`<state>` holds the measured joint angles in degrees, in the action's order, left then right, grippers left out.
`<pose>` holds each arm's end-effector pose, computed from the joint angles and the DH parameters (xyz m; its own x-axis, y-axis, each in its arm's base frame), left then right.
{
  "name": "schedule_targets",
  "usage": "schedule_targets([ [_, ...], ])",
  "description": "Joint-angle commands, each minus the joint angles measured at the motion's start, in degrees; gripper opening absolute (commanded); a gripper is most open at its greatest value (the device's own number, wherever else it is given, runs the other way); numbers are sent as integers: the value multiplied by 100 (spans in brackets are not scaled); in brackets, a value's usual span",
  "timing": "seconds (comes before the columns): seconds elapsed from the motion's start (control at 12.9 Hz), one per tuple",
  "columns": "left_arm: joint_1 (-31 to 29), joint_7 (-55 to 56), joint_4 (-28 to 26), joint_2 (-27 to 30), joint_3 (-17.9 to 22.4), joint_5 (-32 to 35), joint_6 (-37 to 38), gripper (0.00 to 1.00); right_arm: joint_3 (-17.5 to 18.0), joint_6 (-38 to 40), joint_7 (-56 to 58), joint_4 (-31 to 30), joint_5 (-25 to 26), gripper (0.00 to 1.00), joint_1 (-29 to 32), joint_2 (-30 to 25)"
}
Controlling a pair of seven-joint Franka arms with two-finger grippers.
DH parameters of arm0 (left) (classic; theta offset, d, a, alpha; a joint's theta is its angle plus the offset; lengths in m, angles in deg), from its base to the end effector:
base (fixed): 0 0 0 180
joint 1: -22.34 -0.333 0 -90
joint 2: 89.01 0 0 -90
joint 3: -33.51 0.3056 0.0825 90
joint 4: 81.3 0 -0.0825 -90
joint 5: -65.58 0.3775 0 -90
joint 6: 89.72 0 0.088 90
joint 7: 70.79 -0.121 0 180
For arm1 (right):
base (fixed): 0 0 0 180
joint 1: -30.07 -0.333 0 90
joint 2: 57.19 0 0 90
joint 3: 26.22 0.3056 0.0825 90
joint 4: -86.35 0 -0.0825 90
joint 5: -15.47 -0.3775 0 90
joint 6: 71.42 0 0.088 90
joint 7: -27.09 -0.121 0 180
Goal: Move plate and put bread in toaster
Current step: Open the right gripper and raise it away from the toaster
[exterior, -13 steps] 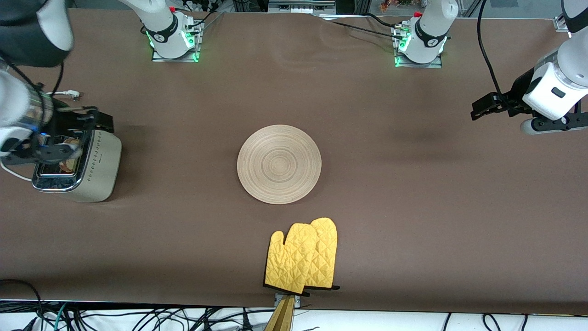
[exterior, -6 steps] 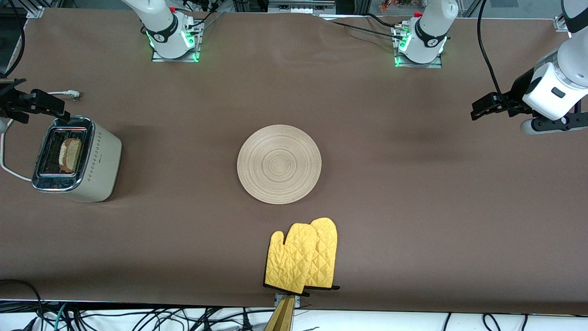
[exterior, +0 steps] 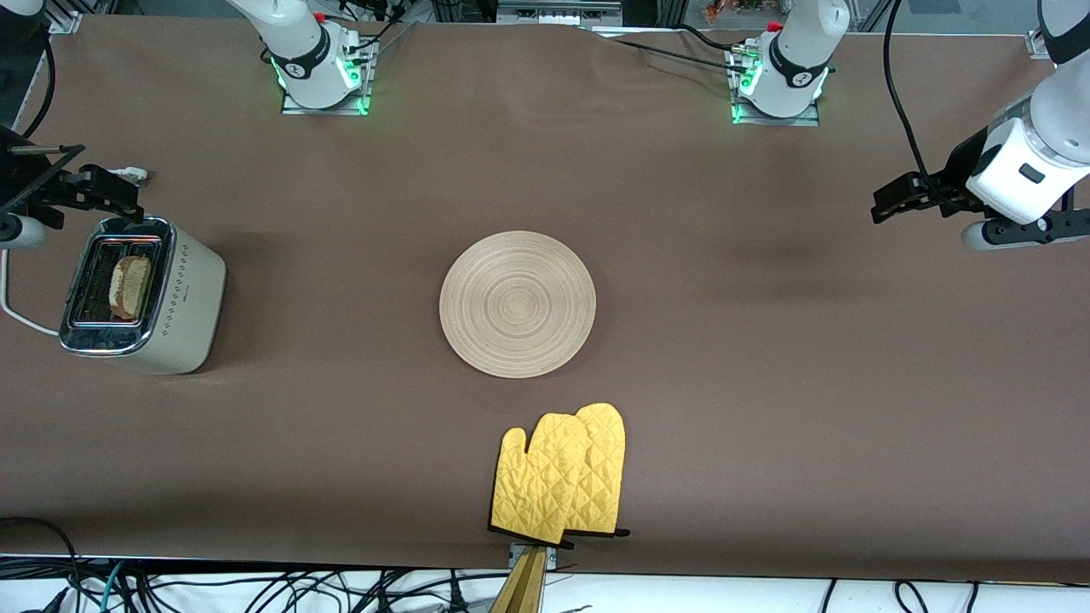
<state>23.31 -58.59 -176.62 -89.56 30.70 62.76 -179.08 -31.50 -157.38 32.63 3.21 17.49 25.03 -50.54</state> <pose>0.5415 -0.0417 0.5512 0.9818 0.1461 -0.1212 0.1500 -0.9884 0.0243 0.5741 -0.0038 0.5847 0.9935 0.0897 -0.0704 0.0926 -0.9949 0.0393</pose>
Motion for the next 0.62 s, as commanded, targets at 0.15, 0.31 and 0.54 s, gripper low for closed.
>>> schedule_targets([
  [0.15, 8, -50, -127, 99, 17, -17, -55, 100, 71, -52, 17, -27, 53, 100, 126, -6],
  [0.31, 8, -16, -136, 29, 26, -17, -73, 100, 71, -35, 17, -27, 62, 100, 135, -5],
  [0.54, 8, -7, -136, -33, 26, -17, -433, 100, 71, -26, 17, -36, 71, 100, 196, 38],
])
